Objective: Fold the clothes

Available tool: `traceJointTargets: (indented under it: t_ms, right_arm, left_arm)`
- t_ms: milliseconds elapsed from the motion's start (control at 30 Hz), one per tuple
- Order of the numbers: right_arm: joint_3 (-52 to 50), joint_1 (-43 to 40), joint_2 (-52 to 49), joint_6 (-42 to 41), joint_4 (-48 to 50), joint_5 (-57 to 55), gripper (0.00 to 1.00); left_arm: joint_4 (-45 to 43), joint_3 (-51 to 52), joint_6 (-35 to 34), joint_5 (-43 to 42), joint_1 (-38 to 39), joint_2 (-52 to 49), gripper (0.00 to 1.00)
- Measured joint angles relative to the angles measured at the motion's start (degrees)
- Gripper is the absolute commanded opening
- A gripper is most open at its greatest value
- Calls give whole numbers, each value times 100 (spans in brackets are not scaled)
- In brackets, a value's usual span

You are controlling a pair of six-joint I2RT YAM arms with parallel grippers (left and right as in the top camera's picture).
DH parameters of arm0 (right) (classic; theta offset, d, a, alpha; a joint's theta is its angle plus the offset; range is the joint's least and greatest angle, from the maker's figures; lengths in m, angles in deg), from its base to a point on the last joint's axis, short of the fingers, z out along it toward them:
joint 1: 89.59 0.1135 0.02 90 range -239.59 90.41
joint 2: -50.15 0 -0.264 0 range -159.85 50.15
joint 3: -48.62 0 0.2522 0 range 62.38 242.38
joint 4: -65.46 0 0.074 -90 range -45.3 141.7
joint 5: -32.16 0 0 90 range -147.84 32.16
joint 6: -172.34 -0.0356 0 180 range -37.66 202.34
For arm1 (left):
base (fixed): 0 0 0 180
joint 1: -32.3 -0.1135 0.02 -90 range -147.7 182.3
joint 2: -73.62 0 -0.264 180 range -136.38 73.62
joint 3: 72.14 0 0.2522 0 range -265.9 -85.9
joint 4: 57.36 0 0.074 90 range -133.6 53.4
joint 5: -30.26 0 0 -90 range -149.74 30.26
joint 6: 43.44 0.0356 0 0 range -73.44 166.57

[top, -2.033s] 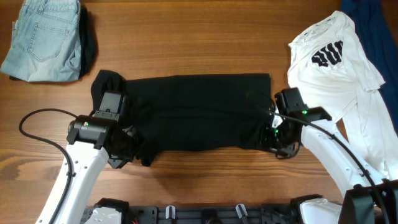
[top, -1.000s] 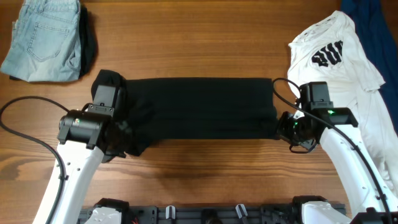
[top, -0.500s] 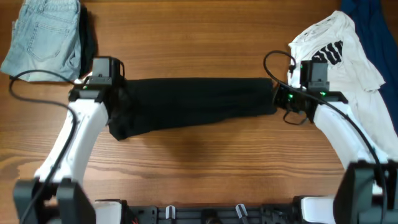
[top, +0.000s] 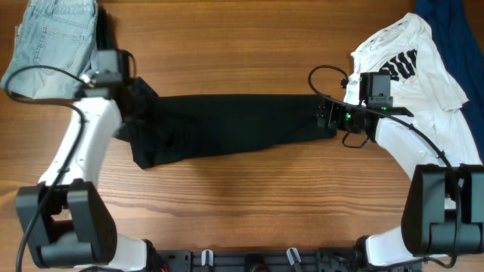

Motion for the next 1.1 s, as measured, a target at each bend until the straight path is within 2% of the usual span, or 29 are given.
traceJointTargets:
  t_ms: [100,200,233,300,333,533,667,733,833,1033,1067,1100]
  right_arm:
    - [2,26,-212,136,-39,35,57]
    - [7,81,-404,256,17,197,53]
    - [11,101,-426,258,44,219,47]
    - [46,129,-507,348,90,271,12]
    - [72,131,-555,382,109,299,4]
    - [160,-166,-597,184,-238,376,4]
    - [363,-1237,-160,544,-1132,389,5]
    - [612,-1513,138,863,-1429,424,4]
    - [726,-1239,319,1156,-1456,654,4]
    - [728,264,319,1261,-1447,828,4]
    - [728,546,319,1224,-1397,809,5]
    - [728,850,319,1189,-1292,780,14]
  left_arm:
    - [697,-669,415,-520,-382,0,100]
    - [1062,-1067,732,-787,-634,0,100]
    - [1093,-1119,798,-835,-693,0,100]
    - [1137,-1132,870,-892,-756,0,100]
    - [1145,-1132,892,-914,-782,0,100]
    - [1154,-1132,914,-951,-787,0,100]
    - [1233,-1132,914,-953,-872,0,100]
    - [1325,-1132,914,-953,-966,0,100]
    - [1429,-1132,951,-953,-1005,0,100]
    - [1563,-1132,1045,-955,-1005,0,100]
    - [1563,-1132,1047,-955,-1005,0,100]
    - [1567,-1132,1054,-955,-1005,0,100]
